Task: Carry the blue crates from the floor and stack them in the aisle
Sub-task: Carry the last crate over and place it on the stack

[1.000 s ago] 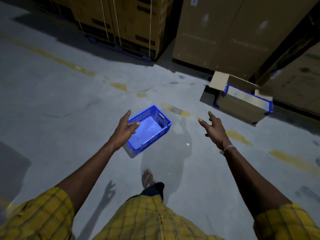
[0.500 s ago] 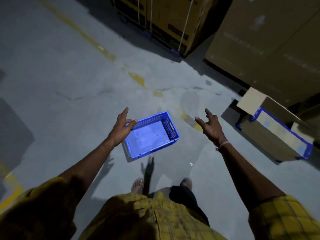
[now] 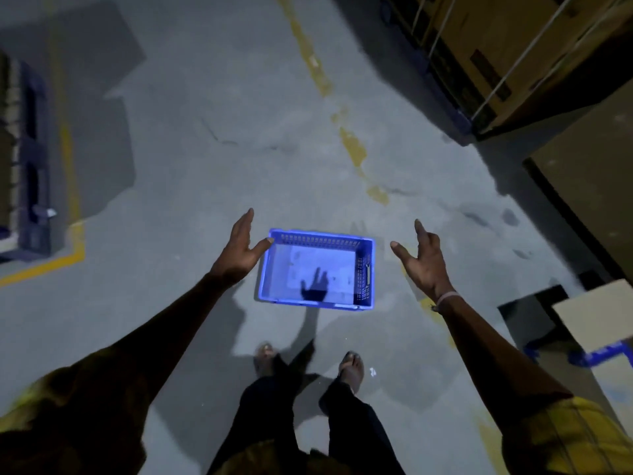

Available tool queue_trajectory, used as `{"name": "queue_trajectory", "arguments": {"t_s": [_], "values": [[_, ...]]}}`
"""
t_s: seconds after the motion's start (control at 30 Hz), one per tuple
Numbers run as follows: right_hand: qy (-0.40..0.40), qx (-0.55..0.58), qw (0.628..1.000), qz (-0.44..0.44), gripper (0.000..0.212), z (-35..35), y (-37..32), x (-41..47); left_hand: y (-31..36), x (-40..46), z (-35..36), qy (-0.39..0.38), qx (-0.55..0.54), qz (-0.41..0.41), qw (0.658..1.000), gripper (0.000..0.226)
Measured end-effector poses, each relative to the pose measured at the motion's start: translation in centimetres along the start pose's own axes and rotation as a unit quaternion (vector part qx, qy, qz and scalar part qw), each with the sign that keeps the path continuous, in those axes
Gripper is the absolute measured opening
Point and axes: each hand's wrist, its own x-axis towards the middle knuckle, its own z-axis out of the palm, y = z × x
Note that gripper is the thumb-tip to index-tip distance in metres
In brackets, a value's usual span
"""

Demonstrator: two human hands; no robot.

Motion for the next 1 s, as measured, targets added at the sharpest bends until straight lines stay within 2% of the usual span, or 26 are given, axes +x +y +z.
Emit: {"name": "queue_trajectory", "arguments": {"t_s": [0.13,0.3,0.47,0.63,0.73,0.87,1.0], "values": [[-0.029,-0.048,0.998,-0.008,0.087,4.6,4.6,4.7,-6.2,3.5,3.0,0.023,0.069,-0.031,0.997,0.086],[-0.056,-0.080,0.995,0.000,0.103,13.1,11.8,10.6,-17.0,9.0,7.9,0.012,0.121,-0.044,0.992,0.092],[-0.078,-0.121,0.990,0.000,0.088,21.1,19.3,15.9,-26.8,14.9,12.6,-0.009,0.167,-0.078,0.983,0.099],[-0.091,-0.184,0.979,0.007,0.094,27.7,27.2,20.9,-36.0,20.0,16.4,-0.013,0.221,-0.094,0.971,0.111],[-0.096,-0.199,0.975,0.023,0.087,30.8,31.8,23.6,-41.6,23.3,18.2,-0.015,0.251,-0.047,0.967,0.119],[-0.089,-0.155,0.984,0.025,0.088,34.1,36.2,26.2,-45.6,26.6,19.9,-0.012,0.255,-0.017,0.967,0.125],[-0.063,-0.131,0.989,0.037,0.089,36.1,37.2,27.6,-45.4,28.1,20.9,0.032,0.211,-0.056,0.975,0.113]]}}
